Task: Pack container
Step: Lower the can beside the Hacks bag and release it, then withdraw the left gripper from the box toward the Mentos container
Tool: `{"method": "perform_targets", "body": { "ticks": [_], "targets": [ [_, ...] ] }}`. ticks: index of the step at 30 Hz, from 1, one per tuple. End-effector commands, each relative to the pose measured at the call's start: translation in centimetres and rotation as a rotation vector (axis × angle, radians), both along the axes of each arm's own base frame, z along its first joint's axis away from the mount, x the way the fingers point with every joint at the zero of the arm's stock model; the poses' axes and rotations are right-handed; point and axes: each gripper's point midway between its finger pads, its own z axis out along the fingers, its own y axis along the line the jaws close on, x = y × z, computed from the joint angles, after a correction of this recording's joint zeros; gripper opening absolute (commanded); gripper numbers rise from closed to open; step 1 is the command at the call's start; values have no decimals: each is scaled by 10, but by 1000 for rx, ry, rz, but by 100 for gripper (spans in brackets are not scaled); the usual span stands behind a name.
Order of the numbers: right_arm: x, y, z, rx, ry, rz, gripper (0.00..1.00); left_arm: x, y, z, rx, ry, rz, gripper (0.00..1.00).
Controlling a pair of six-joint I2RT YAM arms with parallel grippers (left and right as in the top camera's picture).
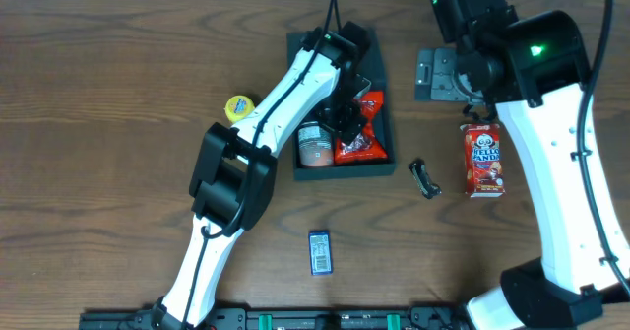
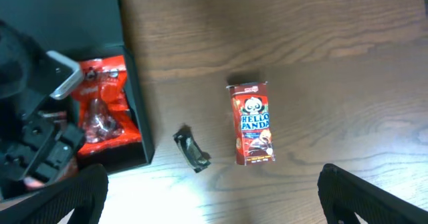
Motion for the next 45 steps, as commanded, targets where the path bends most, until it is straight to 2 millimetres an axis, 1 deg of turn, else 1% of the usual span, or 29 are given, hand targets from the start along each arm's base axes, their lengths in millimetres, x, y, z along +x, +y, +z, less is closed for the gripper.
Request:
{"method": "perform_targets", "body": {
  "ticks": [1, 3, 5, 6, 9, 11, 13, 17, 18, 20, 22, 24, 26, 28, 31, 33, 36, 37, 39, 42, 45],
  "targets": [
    [1, -9, 0, -10, -6, -34, 99, -1, 8, -2, 26, 11, 20, 95],
    [2, -10, 0, -10, -7, -38, 99, 1, 8, 5, 20, -9, 20, 95],
    [2, -11, 0, -9, -7, -41, 99, 5, 7, 17, 11, -43, 18, 95],
    [2, -12, 0, -9, -7, -43, 99, 7, 6, 27, 0, -66, 18, 95],
    [2, -13, 0, -9, -8, -47, 99, 11, 4, 63, -50, -141, 20, 95],
    [2, -13, 0, -9, -8, -48, 99, 10, 4, 91, -86, -195, 22, 95],
    [2, -13, 0, -8, -8, -48, 99, 7, 6, 114, -111, -232, 34, 95],
    [2, -13, 0, -9, -7, -48, 99, -5, 14, 169, -183, -326, 70, 95],
    [2, -13, 0, -9, -7, -47, 99, -10, 19, 188, -201, -359, 80, 95],
    [2, -13, 0, -6, -5, -47, 99, -20, 34, 210, -189, -407, 98, 95],
    [2, -12, 0, -3, -4, -45, 99, -30, 57, 227, -125, -455, 131, 95],
    [1, -13, 0, -4, -1, -45, 99, -47, 80, 238, -80, -462, 144, 95],
    [1, -13, 0, -5, 0, -45, 99, -60, 91, 241, -73, -449, 152, 95],
    [1, -13, 0, -5, 0, -46, 99, -67, 99, 241, -74, -447, 162, 95],
    [-1, -13, -1, -6, 6, -49, 99, -75, 117, 232, -63, -448, 221, 95],
    [-2, -14, -1, -6, 10, -52, 99, -81, 136, 218, -37, -451, 284, 95],
    [-2, -13, -1, -5, 8, -53, 99, -91, 157, 191, -44, -458, 369, 95],
    [-1, -14, -1, -5, 7, -53, 99, -93, 160, 181, -66, -464, 401, 95],
    [-1, -13, -1, -3, 6, -55, 99, -95, 158, 166, -122, -487, 449, 95],
    [-1, -13, -1, -3, 4, -55, 99, -88, 154, 139, -190, -546, 525, 95],
    [-1, -13, -1, -3, 3, -55, 99, -83, 155, 104, -202, -565, 598, 95]
  ]
}}
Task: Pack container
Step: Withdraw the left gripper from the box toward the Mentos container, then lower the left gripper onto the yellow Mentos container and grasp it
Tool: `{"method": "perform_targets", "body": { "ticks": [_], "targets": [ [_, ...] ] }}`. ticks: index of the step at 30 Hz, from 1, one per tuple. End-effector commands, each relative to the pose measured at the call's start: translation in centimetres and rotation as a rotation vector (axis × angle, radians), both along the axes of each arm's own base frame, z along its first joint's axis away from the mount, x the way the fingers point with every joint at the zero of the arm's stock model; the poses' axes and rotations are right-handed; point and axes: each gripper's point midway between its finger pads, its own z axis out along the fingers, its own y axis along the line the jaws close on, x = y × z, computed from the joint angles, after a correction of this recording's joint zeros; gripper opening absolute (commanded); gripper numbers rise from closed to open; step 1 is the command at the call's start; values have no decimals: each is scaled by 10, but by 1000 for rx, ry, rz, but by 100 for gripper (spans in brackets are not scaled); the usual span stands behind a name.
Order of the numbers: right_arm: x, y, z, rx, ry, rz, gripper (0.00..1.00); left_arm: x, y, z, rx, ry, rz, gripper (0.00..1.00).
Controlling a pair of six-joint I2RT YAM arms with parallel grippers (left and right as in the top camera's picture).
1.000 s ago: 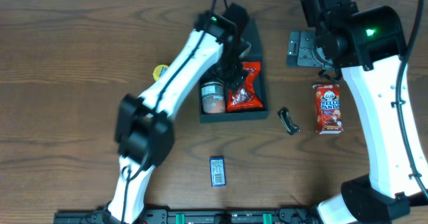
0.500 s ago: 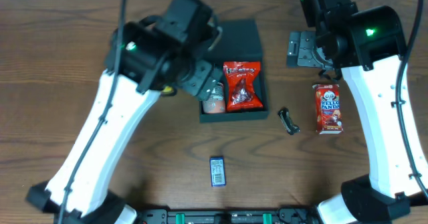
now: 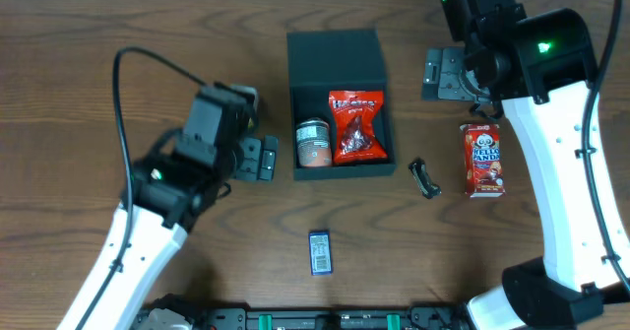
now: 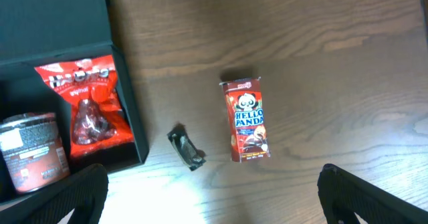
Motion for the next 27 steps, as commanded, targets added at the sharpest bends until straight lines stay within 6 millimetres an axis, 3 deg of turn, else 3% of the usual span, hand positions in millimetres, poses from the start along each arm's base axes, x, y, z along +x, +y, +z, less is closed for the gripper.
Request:
{"method": "perform_targets", "body": {
  "ticks": [1, 4, 8, 19, 27],
  "targets": [
    [1, -6, 1, -1, -10, -31, 99, -6, 8, -45, -22, 55, 119, 95],
    [2, -5, 1, 0, -14, -31, 99, -5, 17, -86, -1, 68, 189, 95],
    [3, -5, 2, 2, -18, -31, 99, 2, 22, -119, 8, 50, 245, 95],
    [4, -5, 2, 4, -24, -31, 99, 45, 21, -150, 35, -61, 301, 95],
    [4, -4, 2, 4, -25, -31, 99, 70, 39, -158, 84, -147, 393, 95]
  ]
}}
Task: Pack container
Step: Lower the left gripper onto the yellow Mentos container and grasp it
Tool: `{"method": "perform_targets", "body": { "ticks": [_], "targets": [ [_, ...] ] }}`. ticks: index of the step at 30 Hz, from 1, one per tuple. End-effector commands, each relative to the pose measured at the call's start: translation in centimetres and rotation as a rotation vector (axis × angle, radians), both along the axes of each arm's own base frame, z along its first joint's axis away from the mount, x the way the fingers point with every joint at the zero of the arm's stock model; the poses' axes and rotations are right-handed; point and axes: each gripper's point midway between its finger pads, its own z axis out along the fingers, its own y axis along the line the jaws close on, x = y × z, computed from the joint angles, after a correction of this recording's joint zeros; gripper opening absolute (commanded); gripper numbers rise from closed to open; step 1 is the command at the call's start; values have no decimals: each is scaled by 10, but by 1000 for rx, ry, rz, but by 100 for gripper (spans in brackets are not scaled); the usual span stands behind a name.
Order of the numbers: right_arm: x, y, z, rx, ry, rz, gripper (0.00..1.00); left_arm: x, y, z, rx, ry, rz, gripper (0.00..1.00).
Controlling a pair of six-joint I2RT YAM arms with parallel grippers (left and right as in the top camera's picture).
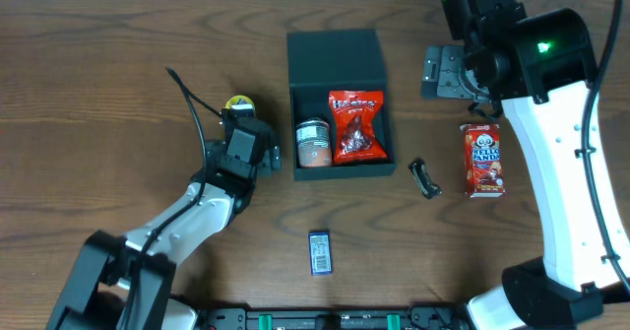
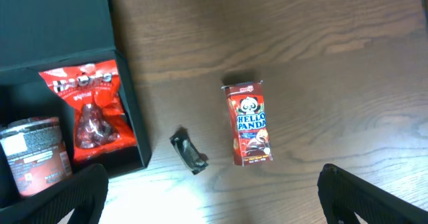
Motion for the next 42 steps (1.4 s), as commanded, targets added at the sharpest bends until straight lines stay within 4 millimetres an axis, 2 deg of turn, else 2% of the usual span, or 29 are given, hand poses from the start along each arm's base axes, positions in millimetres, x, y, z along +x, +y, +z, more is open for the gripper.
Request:
{"method": "perform_targets", "body": {
  "ticks": [1, 5, 9, 12, 26, 34, 36, 37, 39, 42],
  "targets": [
    [1, -6, 1, -2, -11, -29, 99, 7, 17, -5, 33, -18, 67, 95],
    [2, -5, 2, 0, -14, -29, 99, 20, 12, -7, 7, -40, 5, 95],
    [2, -5, 2, 1, -17, -29, 99, 31, 17, -7, -12, -76, 26, 95],
    [3, -5, 2, 1, -19, -29, 99, 37, 11, -8, -47, -86, -11, 95],
    [5, -4, 3, 4, -28, -29, 99, 58, -2, -9, -40, -124, -82, 95],
    [6, -4, 3, 6, -32, -29, 99, 69, -6, 0, -13, -153, -114, 95],
    [6, -4, 3, 6, -32, -29, 99, 69, -6, 0, -13, -154, -114, 96],
    [6, -4, 3, 6, -32, -29, 99, 69, -6, 0, -13, -153, -114, 100],
    [6, -4, 3, 6, -32, -29, 99, 69, -6, -2, -12, -148, -114, 87],
    [6, -4, 3, 6, -32, -29, 99, 67, -5, -5, -9, -137, -115, 81]
  ]
}}
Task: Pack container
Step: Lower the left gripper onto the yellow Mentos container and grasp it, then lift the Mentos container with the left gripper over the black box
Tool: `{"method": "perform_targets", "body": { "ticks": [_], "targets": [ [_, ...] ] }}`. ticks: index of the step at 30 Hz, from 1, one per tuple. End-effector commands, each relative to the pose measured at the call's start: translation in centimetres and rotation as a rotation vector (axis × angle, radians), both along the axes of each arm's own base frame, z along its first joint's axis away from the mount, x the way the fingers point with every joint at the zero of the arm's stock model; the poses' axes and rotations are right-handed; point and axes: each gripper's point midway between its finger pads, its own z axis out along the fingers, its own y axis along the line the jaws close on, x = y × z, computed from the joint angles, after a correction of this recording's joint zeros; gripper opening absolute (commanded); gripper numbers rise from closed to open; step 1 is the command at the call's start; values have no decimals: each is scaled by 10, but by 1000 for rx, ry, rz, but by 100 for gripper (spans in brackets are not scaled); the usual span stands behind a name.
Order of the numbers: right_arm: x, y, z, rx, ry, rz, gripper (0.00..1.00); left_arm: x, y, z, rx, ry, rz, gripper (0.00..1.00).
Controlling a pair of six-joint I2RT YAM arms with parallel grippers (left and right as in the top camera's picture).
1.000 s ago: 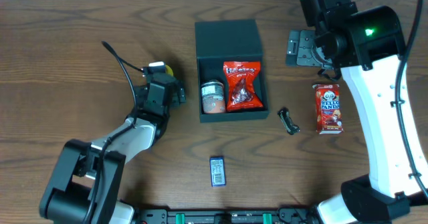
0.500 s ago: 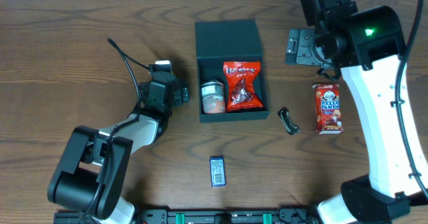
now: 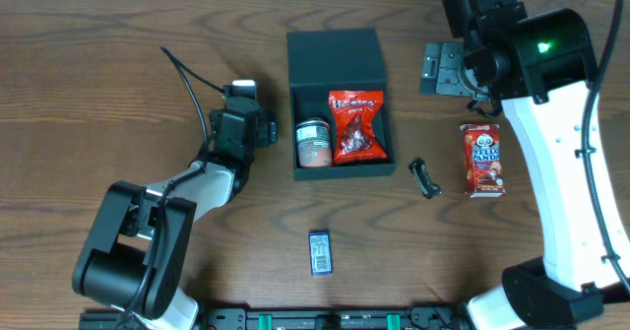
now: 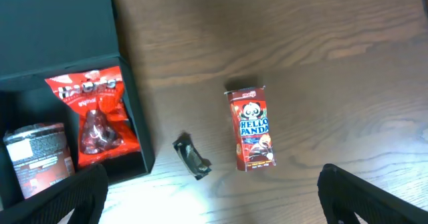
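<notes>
The black box point(image 3: 335, 59) stands open at the table's middle back. A tin can point(image 3: 313, 143) and a red snack bag point(image 3: 356, 126) lie in its near half. My left gripper point(image 3: 239, 108) is low over the table just left of the box. Its fingers and whatever lies under it are hidden. My right gripper point(image 4: 212, 194) hangs high and open, well above the Hello Panda box point(image 4: 253, 137) and a small dark wrapper point(image 4: 192, 158), with nothing between its fingers point(image 4: 53, 197).
A blue packet point(image 3: 320, 252) lies near the front edge, below the box. The Hello Panda box point(image 3: 482, 159) and the dark wrapper point(image 3: 424, 178) lie right of the box. The left arm's cable point(image 3: 187, 84) loops over the table at the left.
My left gripper has moved away from me, from just below the yellow round item to over the spot where it lay, hiding it. The right gripper has barely shifted and stays open.
My left gripper was inside the box at the red bag. Then it was out to the left of the box, with the bag lying beside the can. It then stood just below a yellow item left of the box, and now covers it.
</notes>
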Motion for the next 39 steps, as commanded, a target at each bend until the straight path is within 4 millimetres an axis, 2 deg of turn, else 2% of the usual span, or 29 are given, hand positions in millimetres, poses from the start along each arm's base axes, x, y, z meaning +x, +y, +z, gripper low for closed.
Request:
{"method": "perform_targets", "body": {
  "ticks": [1, 2, 3, 5, 13, 20, 25, 27, 30, 32, 35, 39],
  "targets": [
    [1, -6, 1, -1, -11, -29, 99, 4, 1, -2, 11, 4, -4, 78],
    [1, -6, 1, -1, -11, -29, 99, 3, 1, -2, 12, 5, -4, 74],
    [1, -6, 1, -1, -11, -29, 99, 3, 1, -2, 12, 6, -4, 65],
    [1, -6, 1, -1, -10, -29, 99, 3, 1, -3, 13, 10, -4, 61],
    [1, -6, 1, -1, -10, -29, 99, 3, 1, -3, 13, 11, -4, 61],
    [1, -6, 1, -1, -11, -29, 99, 3, 1, -3, 13, 11, -4, 50],
    [1, -6, 1, -1, -11, -29, 99, 3, 1, -3, 13, 10, -3, 25],
    [1, -6, 1, -1, -11, -29, 99, 3, 1, -3, 13, 10, -2, 8],
    [1, -6, 1, -1, -11, -29, 99, 3, 2, -2, 7, 7, 9, 6],
    [1, -6, 1, -1, -11, -29, 99, 4, 2, 3, 5, -5, 9, 6],
    [1, -5, 1, -1, -12, -29, 99, 7, -2, 21, 1, -16, 4, 6],
    [1, -5, 1, -1, -12, -29, 99, 7, -6, 68, 20, 6, -7, 6]
  ]
}}
